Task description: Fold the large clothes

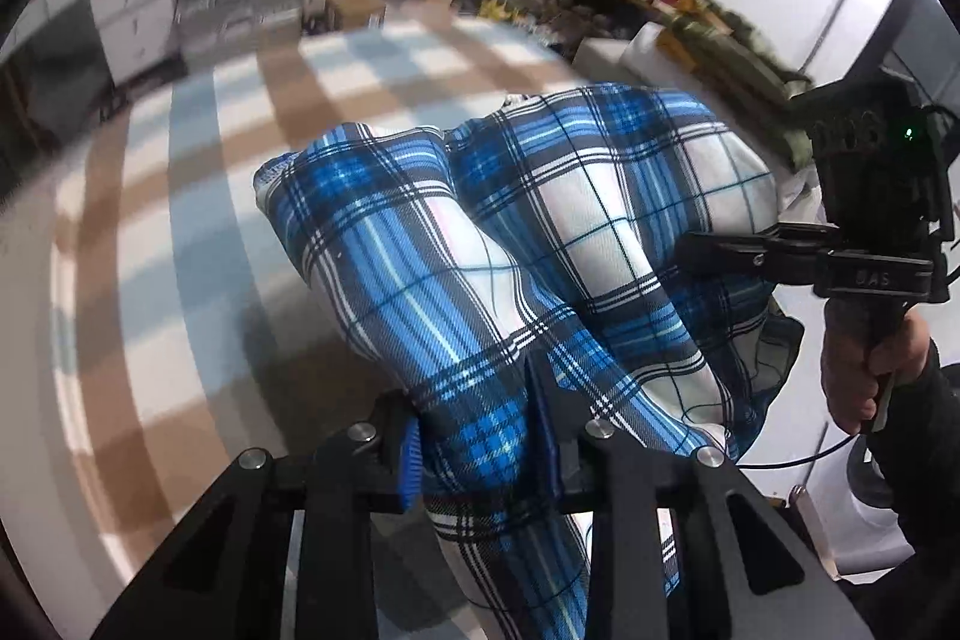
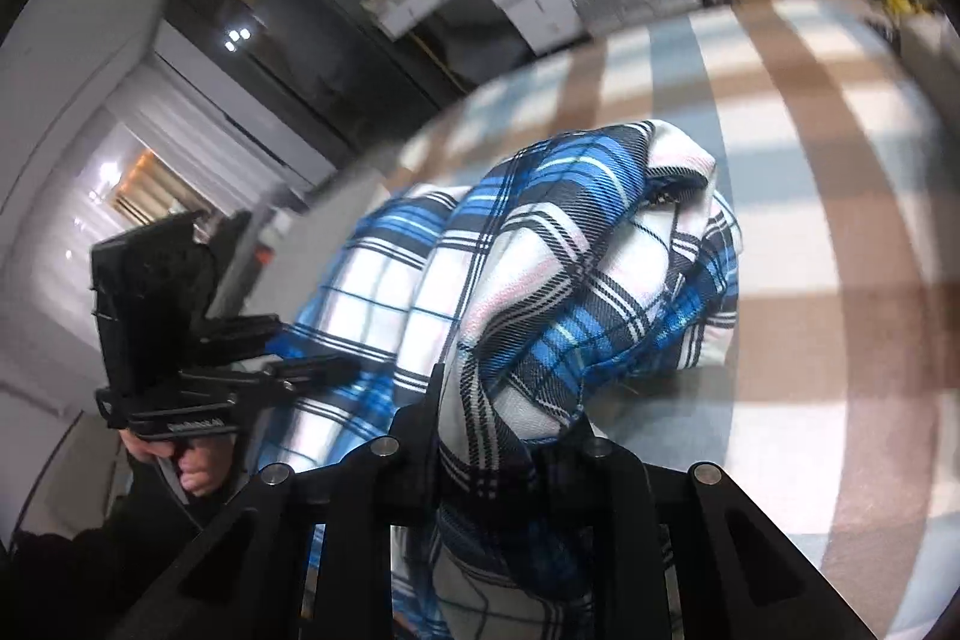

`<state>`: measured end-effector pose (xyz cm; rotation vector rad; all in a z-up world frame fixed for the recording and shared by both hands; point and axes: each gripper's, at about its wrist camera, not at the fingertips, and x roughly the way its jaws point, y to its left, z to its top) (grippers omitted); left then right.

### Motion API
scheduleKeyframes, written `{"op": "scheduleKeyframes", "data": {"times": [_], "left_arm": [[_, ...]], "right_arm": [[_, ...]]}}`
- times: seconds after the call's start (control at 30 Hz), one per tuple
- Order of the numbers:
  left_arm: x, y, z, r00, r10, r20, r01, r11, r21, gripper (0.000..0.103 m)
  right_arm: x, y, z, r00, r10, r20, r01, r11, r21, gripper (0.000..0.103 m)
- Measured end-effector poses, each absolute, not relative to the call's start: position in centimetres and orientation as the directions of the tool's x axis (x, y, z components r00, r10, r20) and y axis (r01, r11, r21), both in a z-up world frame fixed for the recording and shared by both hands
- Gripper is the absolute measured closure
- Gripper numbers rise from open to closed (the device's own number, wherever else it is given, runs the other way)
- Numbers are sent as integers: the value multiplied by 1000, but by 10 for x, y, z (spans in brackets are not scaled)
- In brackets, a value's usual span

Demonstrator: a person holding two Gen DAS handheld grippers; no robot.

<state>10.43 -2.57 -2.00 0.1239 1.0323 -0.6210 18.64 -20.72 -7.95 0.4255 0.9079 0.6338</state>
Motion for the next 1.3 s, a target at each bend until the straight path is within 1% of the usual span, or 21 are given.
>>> {"op": "scheduleKeyframes", "data": {"times": [0.17, 0.4, 0.57, 0.63, 0.7, 0.73, 0.8, 0.83, 0.9, 0.97, 1.0, 1.03, 1.07, 1.1, 1.13, 1.17, 1.2, 1.23, 1.27, 1.3], "left_arm": [[107, -40, 33, 413, -462, -785, 572, 802, -171, 79], [101, -94, 135, 484, -545, -685, 664, 738, -118, 79], [111, -163, 177, 484, -614, -623, 730, 676, -99, 79], [124, -192, 183, 466, -640, -611, 749, 653, -113, 79], [139, -225, 181, 447, -659, -605, 763, 634, -126, 79], [148, -245, 175, 440, -665, -604, 770, 626, -128, 79], [173, -282, 153, 405, -679, -612, 767, 617, -177, 79], [181, -295, 144, 393, -677, -622, 765, 616, -187, 79], [201, -322, 109, 351, -672, -652, 743, 623, -243, 79], [219, -348, 55, 261, -655, -709, 718, 623, -311, 79], [225, -356, 24, 223, -630, -744, 692, 640, -334, 78], [226, -361, 4, 216, -597, -772, 672, 665, -326, 77], [225, -362, -13, 222, -576, -787, 662, 681, -313, 72], [224, -358, -24, 239, -583, -776, 662, 683, -309, 69], [223, -351, -29, 245, -607, -756, 669, 670, -321, 67], [223, -344, -31, 230, -625, -746, 671, 657, -343, 66], [223, -338, -31, 214, -633, -744, 671, 649, -359, 65], [225, -332, -27, 207, -636, -743, 669, 646, -367, 65], [222, -324, -23, 220, -630, -745, 672, 652, -352, 65], [218, -316, -17, 253, -611, -750, 676, 666, -315, 65]], "right_arm": [[176, -228, -5, 538, 652, -534, -361, 751, 554, 79], [147, -283, 117, 691, 576, -437, -359, 798, 484, 79], [130, -340, 188, 788, 451, -419, -275, 867, 415, 79], [130, -368, 206, 813, 398, -425, -225, 888, 402, 79], [138, -405, 218, 829, 332, -451, -154, 910, 385, 79], [144, -418, 219, 834, 309, -458, -131, 915, 381, 79], [161, -453, 212, 828, 271, -491, -72, 920, 386, 79], [172, -474, 202, 819, 255, -514, -35, 916, 399, 79], [195, -513, 174, 787, 236, -570, 32, 907, 420, 79], [218, -556, 125, 745, 193, -639, 136, 893, 429, 78], [229, -576, 97, 700, 186, -689, 193, 880, 433, 78], [228, -597, 70, 655, 182, -733, 242, 869, 432, 78], [232, -610, 49, 615, 191, -765, 273, 858, 435, 77], [231, -624, 23, 609, 249, -753, 268, 829, 492, 70], [226, -634, 16, 636, 279, -720, 247, 809, 533, 64], [219, -639, 14, 657, 301, -691, 221, 800, 558, 63], [213, -639, 18, 668, 299, -682, 196, 813, 548, 62], [207, -639, 23, 672, 279, -686, 188, 832, 522, 57], [203, -637, 27, 670, 252, -698, 191, 850, 491, 55], [194, -637, 37, 667, 217, -713, 203, 868, 454, 54]]}}
